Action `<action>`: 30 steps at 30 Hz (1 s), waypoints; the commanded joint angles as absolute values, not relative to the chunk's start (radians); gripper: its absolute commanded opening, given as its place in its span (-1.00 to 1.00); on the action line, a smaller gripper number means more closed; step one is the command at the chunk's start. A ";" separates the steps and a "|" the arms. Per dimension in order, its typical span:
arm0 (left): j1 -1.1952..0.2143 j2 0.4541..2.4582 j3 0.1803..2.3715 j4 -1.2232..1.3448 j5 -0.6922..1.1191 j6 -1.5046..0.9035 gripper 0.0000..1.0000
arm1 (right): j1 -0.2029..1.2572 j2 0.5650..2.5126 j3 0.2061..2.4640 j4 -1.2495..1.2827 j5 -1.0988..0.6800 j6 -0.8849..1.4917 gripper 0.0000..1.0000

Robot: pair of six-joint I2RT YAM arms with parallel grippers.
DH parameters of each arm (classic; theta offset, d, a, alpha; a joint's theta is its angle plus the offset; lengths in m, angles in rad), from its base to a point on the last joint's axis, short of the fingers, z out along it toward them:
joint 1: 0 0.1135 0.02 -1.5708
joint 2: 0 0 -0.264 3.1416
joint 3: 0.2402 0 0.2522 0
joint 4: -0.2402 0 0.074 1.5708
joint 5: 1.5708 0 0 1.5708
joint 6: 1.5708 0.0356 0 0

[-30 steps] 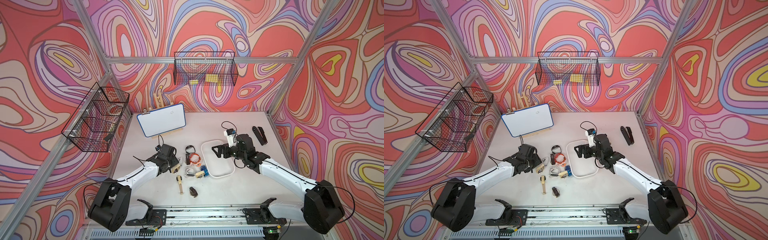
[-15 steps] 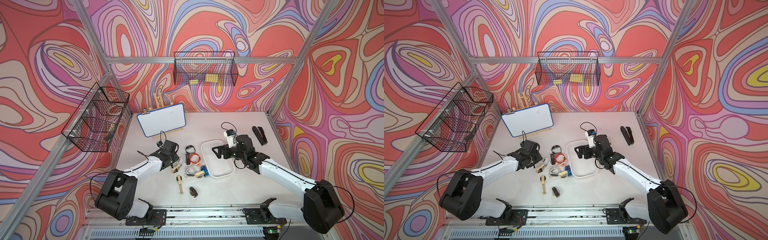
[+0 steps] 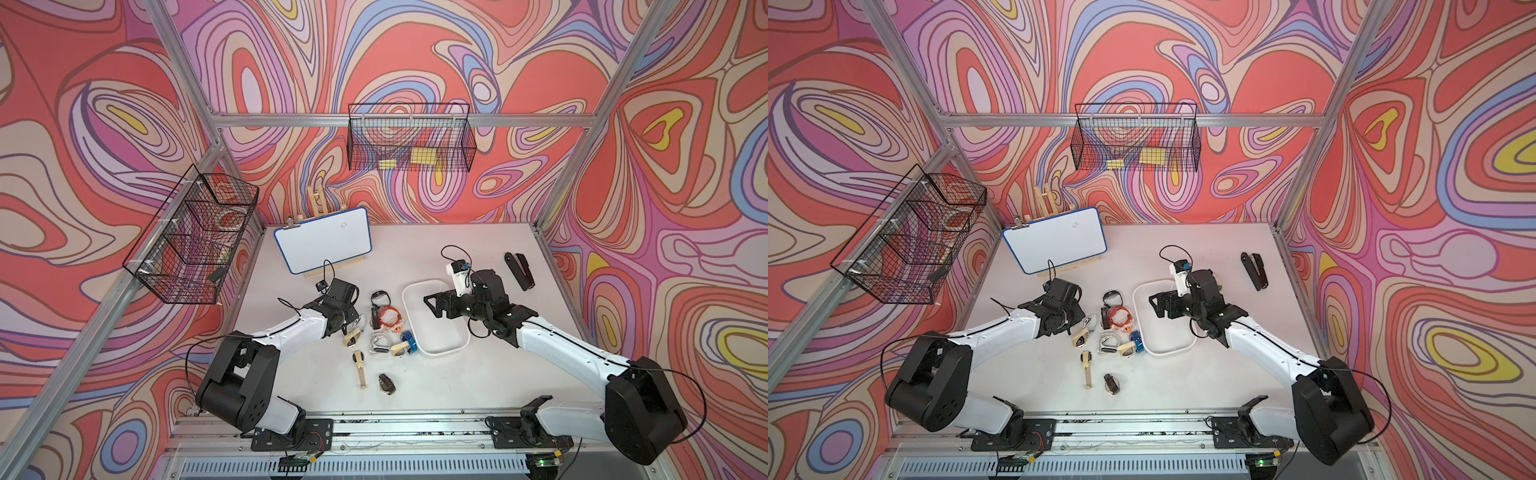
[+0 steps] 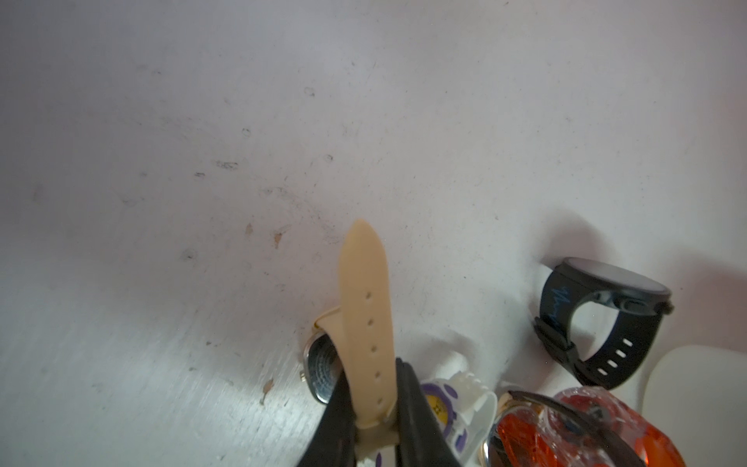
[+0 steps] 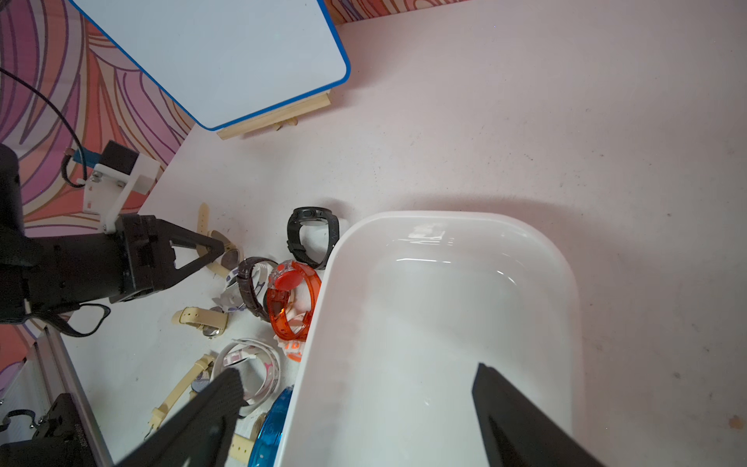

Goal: Put the watch into the storage box
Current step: Pick up the watch at the center of the board.

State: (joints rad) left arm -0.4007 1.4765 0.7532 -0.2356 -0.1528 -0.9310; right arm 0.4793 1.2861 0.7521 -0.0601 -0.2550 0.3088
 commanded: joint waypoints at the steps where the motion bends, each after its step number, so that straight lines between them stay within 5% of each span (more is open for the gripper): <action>1: -0.406 1.457 0.764 -0.254 -0.154 -0.900 -0.77 | 0.485 1.290 0.753 -0.063 -0.266 0.305 0.88; 19: -0.377 1.114 0.729 -0.106 0.333 -0.974 -0.79 | 0.508 1.250 0.747 0.033 -0.489 0.421 0.84; 23: -0.377 1.128 0.688 0.090 0.482 -1.055 -0.79 | 0.509 1.205 0.761 -0.030 -0.421 0.401 0.84; 30: -0.378 1.217 0.596 0.544 0.635 -1.243 -0.81 | 0.508 1.186 0.743 0.057 -0.643 0.495 0.80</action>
State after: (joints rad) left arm -0.3798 1.1969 0.6201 0.2737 0.5255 -1.1431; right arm 0.5053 1.1896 0.7521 0.0162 -0.5449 0.4370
